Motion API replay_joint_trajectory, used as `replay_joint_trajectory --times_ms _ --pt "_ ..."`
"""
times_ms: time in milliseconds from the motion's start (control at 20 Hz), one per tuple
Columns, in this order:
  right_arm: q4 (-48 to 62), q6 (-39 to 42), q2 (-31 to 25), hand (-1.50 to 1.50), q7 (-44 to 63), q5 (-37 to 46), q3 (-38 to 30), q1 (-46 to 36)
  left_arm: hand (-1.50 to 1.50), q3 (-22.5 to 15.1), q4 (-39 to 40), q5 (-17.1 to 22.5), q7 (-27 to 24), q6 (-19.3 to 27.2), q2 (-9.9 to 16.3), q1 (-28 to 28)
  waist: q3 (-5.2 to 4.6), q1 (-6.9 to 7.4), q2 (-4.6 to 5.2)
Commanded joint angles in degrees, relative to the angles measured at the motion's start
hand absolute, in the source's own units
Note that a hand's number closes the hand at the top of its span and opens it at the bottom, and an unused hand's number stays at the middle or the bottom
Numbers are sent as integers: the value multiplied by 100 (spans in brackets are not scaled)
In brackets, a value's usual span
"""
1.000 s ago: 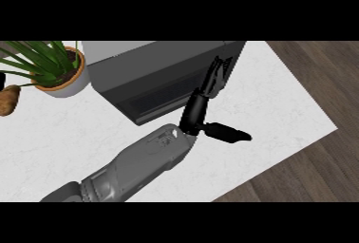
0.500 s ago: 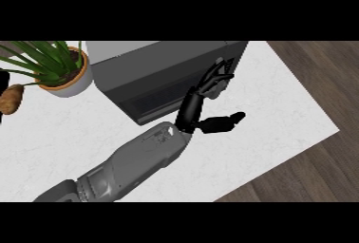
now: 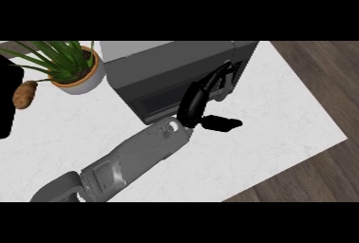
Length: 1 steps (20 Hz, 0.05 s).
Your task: Pick up the milk, place it into the microwave and close the microwave
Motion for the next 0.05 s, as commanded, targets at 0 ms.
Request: replay_joint_trajectory --times_ms 0 --pt "-57 -52 -39 -150 66 -54 -27 18 -150 140 946 98 701 267 160 -328 -10 110 94"
